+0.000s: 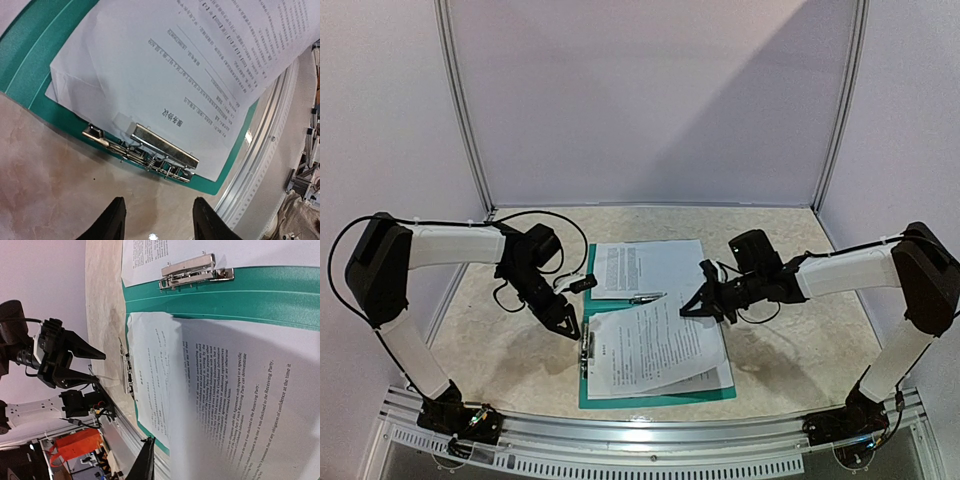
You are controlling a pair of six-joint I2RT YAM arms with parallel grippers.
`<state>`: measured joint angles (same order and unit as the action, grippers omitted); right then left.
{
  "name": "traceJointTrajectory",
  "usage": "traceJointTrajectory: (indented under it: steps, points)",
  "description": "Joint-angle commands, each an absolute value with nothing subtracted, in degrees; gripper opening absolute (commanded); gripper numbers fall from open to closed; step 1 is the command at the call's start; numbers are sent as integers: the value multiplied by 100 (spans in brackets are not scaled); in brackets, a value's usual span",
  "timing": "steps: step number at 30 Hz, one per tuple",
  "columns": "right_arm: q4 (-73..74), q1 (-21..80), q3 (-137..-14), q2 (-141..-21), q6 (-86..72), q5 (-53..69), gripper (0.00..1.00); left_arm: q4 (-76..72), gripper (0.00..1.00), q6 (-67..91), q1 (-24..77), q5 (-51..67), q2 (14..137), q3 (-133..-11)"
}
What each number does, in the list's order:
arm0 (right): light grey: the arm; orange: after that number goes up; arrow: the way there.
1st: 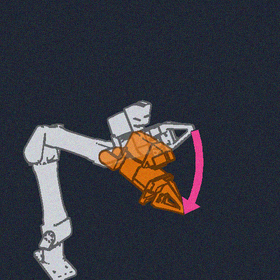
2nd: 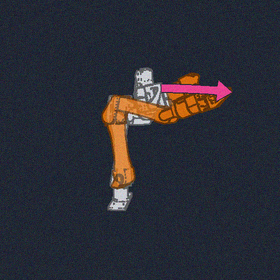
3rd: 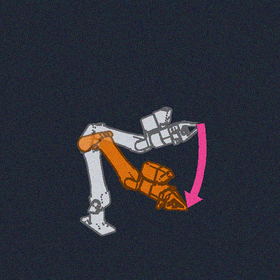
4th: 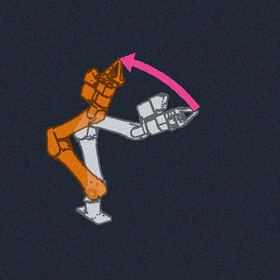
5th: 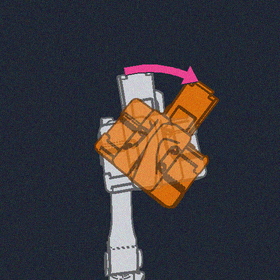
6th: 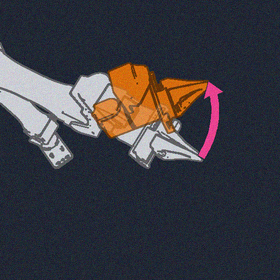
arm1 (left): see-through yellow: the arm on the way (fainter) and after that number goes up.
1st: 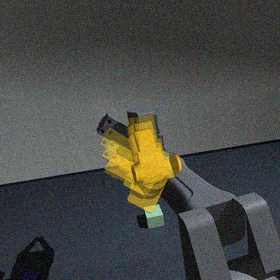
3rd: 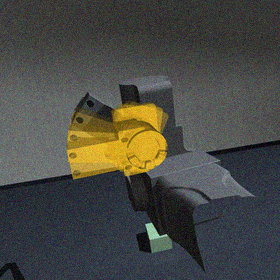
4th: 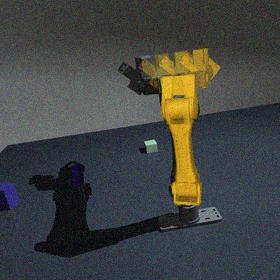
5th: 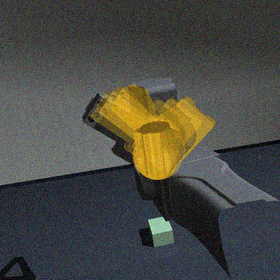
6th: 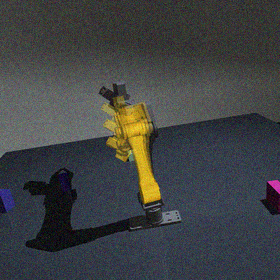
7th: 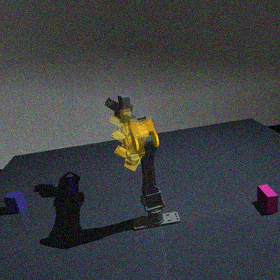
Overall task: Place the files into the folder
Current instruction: Insert the spring clip onto the folder.
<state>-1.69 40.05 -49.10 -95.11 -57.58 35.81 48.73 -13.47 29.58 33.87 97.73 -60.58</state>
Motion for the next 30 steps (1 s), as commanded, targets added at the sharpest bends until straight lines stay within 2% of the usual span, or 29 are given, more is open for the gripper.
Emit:
traceJointTrajectory:
  steps: [1, 2, 4, 6, 7, 22, 30]
  points:
    - [-33, 4053, -5013, -9650, -5791, 3474, 26, 4850, 48, -1421, 2874, 3410, 9681, -6095]
    - [235, 4055, -5058, -9650, -5736, 3413, 40, 4851, 48, -1426, 2876, 3406, 9677, -6099]
    - [601, 4054, -5124, -9631, -5607, 3303, 59, 4837, 48, -1432, 2874, 3396, 9660, -6100]
    - [868, 4057, -5171, -9595, -5531, 3186, 88, 4843, 48, -1426, 2874, 3402, 9655, -6100]
    - [1042, 4057, -5221, -9553, -5456, 3111, 97, 4838, 48, -1421, 2874, 3401, 9659, -6104]
    - [4844, 4098, -7027, -10140, -3785, 1418, 99, 4878, 49, -1454, 2867, 3322, 9540, -6108]
    - [5265, 4098, -7022, -10113, -3608, 562, 97, 4877, 49, -1456, 2866, 3313, 9518, -6113]
